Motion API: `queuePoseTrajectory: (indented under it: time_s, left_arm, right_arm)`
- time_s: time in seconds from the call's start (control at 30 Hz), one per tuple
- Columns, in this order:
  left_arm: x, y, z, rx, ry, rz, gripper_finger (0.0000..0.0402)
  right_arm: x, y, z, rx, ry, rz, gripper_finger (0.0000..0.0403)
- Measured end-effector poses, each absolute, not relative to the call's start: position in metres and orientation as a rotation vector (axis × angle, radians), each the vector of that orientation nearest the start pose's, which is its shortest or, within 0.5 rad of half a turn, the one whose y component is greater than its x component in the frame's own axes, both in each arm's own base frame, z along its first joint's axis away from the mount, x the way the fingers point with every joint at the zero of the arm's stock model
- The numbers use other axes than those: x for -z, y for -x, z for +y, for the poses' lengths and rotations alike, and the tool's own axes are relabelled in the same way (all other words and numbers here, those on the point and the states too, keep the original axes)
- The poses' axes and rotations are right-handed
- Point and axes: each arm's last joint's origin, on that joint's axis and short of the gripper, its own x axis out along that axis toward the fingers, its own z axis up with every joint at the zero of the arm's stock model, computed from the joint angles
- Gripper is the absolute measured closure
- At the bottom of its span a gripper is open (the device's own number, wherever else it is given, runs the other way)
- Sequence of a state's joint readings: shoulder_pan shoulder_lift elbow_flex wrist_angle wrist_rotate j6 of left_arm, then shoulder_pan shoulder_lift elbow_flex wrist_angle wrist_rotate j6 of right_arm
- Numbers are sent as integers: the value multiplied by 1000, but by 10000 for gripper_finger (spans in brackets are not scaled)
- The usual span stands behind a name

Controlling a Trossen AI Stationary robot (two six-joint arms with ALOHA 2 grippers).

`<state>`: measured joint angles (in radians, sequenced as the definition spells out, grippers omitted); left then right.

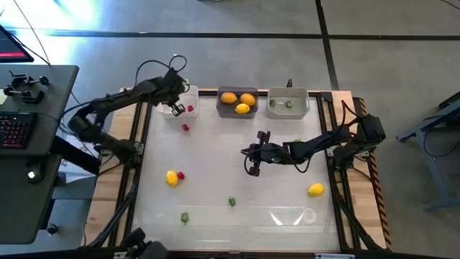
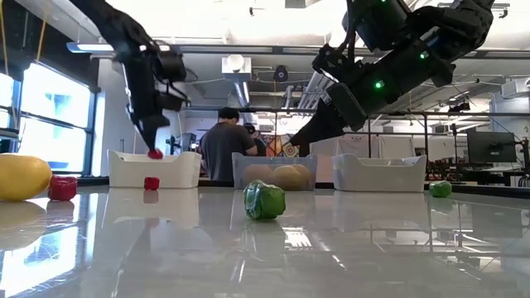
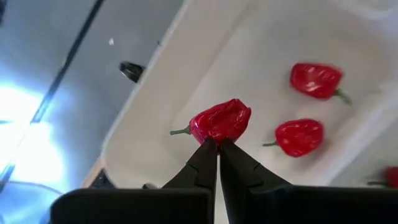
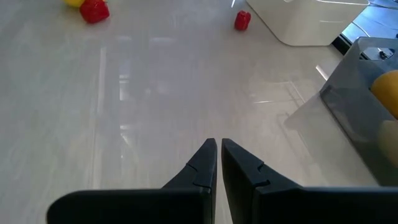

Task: Sort produce into baskets
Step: Put the red bell pepper into the white bin, then put the green bell pepper into the gray bin

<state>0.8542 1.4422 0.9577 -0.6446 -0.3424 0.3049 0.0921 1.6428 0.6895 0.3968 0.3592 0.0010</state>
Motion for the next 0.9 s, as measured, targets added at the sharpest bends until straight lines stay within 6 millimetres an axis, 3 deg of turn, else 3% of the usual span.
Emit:
queuePoseTrajectory:
  time_s: [0.23,0.4,0.73,0.9]
  left_arm:
    - [-187,-178,226,-817,117,1362,401]
    - [-180,-183,225,-791,118,1382,384]
    - [-207,-188,208,-791,72,1268,272]
    - [-224,-194,181,-716,30,981,249]
  right_arm:
    - [-152,-310,18,261,124,545,387]
    - [-151,-310,18,261,125,548,387]
    - [-151,-310,18,262,124,550,387]
    - [-150,-309,18,267,106,560,387]
